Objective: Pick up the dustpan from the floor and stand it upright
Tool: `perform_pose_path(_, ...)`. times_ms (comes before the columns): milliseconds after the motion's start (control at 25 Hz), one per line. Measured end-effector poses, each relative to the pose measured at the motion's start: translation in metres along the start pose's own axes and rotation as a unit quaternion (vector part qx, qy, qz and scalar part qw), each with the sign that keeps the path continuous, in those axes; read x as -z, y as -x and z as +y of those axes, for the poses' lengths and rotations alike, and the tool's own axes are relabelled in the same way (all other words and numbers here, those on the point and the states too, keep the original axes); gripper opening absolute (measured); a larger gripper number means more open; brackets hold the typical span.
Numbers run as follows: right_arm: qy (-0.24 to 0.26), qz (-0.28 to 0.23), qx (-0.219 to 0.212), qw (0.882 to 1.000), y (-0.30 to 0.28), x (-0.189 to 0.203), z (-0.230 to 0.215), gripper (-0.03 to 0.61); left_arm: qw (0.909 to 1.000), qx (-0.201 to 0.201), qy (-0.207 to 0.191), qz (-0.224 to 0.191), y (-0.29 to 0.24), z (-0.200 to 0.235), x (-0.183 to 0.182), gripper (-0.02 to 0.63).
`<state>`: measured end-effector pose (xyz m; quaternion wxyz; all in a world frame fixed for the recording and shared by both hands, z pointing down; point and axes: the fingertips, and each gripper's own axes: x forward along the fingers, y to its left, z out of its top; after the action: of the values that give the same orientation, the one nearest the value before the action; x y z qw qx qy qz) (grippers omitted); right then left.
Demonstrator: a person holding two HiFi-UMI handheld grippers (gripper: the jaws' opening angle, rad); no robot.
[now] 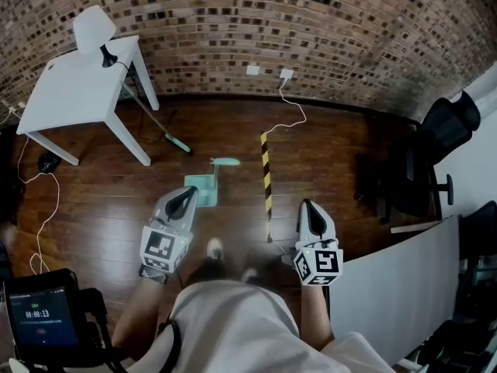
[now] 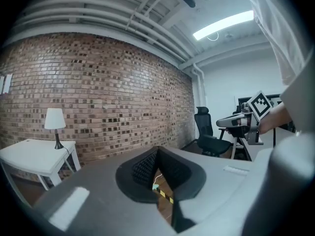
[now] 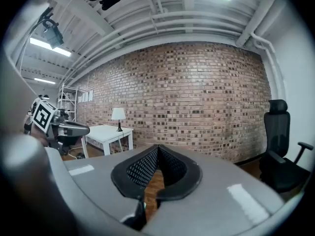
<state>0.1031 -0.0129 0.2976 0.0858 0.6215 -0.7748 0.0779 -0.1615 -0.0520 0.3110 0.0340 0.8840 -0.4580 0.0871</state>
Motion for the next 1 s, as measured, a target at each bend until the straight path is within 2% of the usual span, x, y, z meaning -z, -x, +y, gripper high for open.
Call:
perform_pose_path(120,-0.013,-0.002,0.000,1.000,0.029,0.011,0.000,0.014,0.9999,0.009,-0.009,0.004,0.025,-0.034,0.007,0.000)
perform_pose_path(320,0.002,-0.031,-0.018,0.999,0.102,0.009,0.009,0.014,0.9998,0.006,-0.018,-0.011,0.082,-0.100,0.003,0.000)
perform_pose_path(440,-0.004,-0.055,-0.027,0.998,0.163,0.012,0.009,0.014,0.9992,-0.009,-0.029,-0.025,0.124,-0.143,-0.001,0.000)
perform_pose_path(680,0.015,-0.058,-0.058,0.997,0.281,0.033,0.010,0.012,0.9982,-0.045,-0.022,-0.033,0.211,-0.234,0.011,0.000)
perform_pose_path(880,0.026,-0.044,-0.073,0.996,0.354,0.040,0.018,0.014,0.9970,-0.068,-0.022,-0.030,0.275,-0.291,0.008,0.000)
perform_pose_path(1000,0.018,-0.053,-0.066,0.996,0.381,0.037,0.022,0.012,0.9968,-0.071,-0.025,-0.027,0.303,-0.306,0.009,0.000)
